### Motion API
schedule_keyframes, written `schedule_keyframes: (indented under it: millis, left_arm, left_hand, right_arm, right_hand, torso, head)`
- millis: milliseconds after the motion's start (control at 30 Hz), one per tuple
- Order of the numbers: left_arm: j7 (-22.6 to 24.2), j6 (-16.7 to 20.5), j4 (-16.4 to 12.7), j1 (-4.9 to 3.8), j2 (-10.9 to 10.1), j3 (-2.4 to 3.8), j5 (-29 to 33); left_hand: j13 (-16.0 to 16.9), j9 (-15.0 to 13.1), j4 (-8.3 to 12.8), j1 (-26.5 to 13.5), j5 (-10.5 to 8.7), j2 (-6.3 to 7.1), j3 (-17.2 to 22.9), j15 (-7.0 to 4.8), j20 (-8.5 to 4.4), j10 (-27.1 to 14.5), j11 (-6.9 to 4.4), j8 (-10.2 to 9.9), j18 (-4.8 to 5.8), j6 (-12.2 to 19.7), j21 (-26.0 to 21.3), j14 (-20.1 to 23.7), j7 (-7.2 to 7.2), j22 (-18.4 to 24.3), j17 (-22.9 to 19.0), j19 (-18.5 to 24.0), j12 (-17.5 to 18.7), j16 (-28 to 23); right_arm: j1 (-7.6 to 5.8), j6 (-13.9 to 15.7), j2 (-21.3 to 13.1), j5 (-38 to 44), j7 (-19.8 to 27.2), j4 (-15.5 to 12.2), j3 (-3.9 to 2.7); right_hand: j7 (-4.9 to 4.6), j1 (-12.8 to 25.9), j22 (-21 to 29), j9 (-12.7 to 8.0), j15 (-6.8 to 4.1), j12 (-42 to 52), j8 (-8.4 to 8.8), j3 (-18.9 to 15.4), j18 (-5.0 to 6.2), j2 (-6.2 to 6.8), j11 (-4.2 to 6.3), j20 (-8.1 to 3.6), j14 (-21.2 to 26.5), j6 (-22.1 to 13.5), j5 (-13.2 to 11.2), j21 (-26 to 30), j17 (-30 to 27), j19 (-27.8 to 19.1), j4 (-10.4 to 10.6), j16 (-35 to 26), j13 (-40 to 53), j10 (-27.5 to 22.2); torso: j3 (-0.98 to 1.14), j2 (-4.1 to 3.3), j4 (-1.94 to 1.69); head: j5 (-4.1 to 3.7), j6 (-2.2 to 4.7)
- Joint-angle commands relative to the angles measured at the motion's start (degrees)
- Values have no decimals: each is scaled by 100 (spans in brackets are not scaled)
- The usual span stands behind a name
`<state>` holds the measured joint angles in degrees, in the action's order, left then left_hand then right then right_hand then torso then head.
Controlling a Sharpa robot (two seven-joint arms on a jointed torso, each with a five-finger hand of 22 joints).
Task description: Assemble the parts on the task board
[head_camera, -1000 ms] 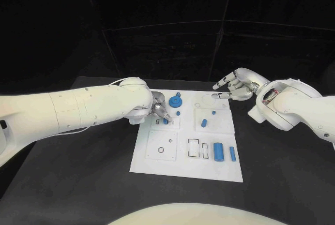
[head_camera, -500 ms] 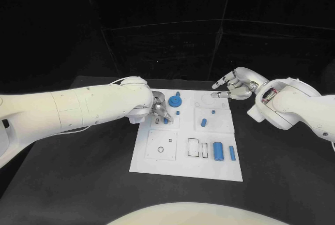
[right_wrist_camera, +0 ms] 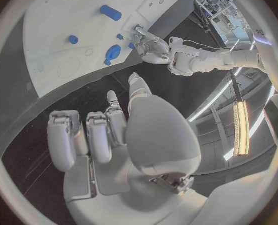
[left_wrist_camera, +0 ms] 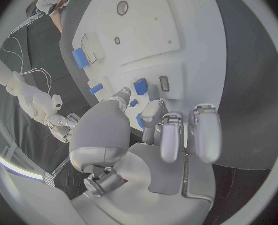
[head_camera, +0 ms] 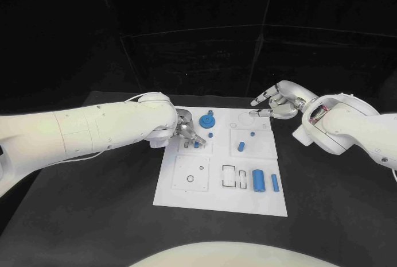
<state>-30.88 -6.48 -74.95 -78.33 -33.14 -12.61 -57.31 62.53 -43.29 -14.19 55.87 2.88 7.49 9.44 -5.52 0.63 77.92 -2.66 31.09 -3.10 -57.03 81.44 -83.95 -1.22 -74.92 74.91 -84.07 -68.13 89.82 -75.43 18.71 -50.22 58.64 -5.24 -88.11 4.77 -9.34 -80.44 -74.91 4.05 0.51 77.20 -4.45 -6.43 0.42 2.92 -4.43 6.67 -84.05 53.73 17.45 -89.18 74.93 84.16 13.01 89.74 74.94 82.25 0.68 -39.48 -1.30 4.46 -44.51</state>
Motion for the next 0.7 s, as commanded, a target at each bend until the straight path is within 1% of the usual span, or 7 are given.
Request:
schedule_keyframes:
  millis: [33, 167, 233, 367, 500, 633, 700]
  left_arm:
    - [34, 153, -44, -19, -21, 80, -6]
    - [41, 190, -89, -22, -54, 253, -6]
    - [45, 195, -121, -25, -83, 379, -6]
    - [46, 2, -156, -99, -170, 599, -7]
    - [40, -405, 25, -248, -190, 684, -11]
    - [58, -744, 553, -355, -31, 717, -95]
    - [70, -834, 823, -367, 74, 719, -117]
  left_hand:
    - [-18, -19, -76, -19, -21, 9, -157, -55, -44, -1, -20, -12, 12, -26, -27, -605, 15, -114, 1509, -100, -2, 18]
    - [-14, -29, -131, -16, -22, -7, -229, -60, -48, 1, -22, -11, 13, -23, -27, -605, 20, -116, 1509, -101, -5, 18]
    - [-27, -58, -217, 88, -21, -62, -412, -66, -57, -10, -24, -13, 11, -6, -39, -605, 22, -106, 1509, -97, 8, 18]
    - [-145, 6, -139, 435, -12, -168, -511, -23, -28, -96, 31, -167, -5, 168, -105, -605, -56, -17, 1509, -60, 111, 18]
    - [-340, 185, -126, 666, -23, -261, -657, 59, 34, -247, 118, -408, -37, 296, -221, -605, -159, 136, 1509, 5, 289, 18]
    - [-477, 310, -167, 731, -13, -301, -808, 100, 84, -372, 175, -553, -61, 322, -308, -605, -210, 248, 1509, 57, 419, 18]
    - [-530, 364, -182, 762, -12, -319, -871, 119, 103, -430, 200, -618, -71, 344, -343, -605, -234, 292, 1509, 78, 471, 18]
  right_arm:
    - [-12, 96, -2, 14, 69, 8, -5]
    - [-12, 108, -5, 14, 79, 22, -5]
    - [-11, 111, -5, 14, 82, 34, -5]
    - [-11, 111, -8, 14, 86, 57, -5]
    - [-11, 105, -10, 14, 81, 76, -5]
    - [-11, 100, 0, 14, 74, 94, -5]
    - [-12, 95, 9, 14, 74, 97, -5]
  right_hand:
    - [-9, 44, -1320, -10, -33, -47, -4, -50, 9, 5, -2, -37, -577, -65, -10, 42, 1447, 462, -5, -19, 444, -59]
    - [-16, 34, -1258, -12, -29, -120, 6, -72, 26, 2, -7, -34, -563, -94, 1, 84, 1402, 422, -3, -52, 386, -109]
    - [-17, 34, -1257, -12, -28, -122, 6, -73, 26, 2, -7, -34, -563, -94, 1, 85, 1401, 421, -2, -53, 385, -110]
    - [-18, 32, -1252, -13, -27, -131, 8, -78, 27, 0, -9, -33, -561, -101, 3, 88, 1396, 419, -2, -57, 377, -118]
    - [-19, 29, -1253, -13, -27, -133, 9, -80, 27, -1, -10, -32, -561, -105, 4, 87, 1397, 419, -1, -56, 375, -119]
    - [-19, 25, -1255, -13, -26, -136, 10, -83, 26, -4, -10, -32, -562, -108, 8, 86, 1399, 421, -2, -55, 373, -121]
    - [-19, 25, -1255, -13, -26, -136, 10, -83, 26, -4, -10, -32, -562, -108, 8, 86, 1399, 421, -2, -55, 373, -121]
  torso:
    - [2, 0, 9]
    - [1, 1, -3]
    - [5, 6, -7]
    - [7, 2, -10]
    - [13, 5, -13]
    - [18, -2, -1]
    - [16, -11, 10]
  head:
    - [2, 15]
    - [-20, 28]
    - [-22, 38]
    - [-26, 66]
    - [-17, 94]
    - [20, 112]
    - [38, 126]
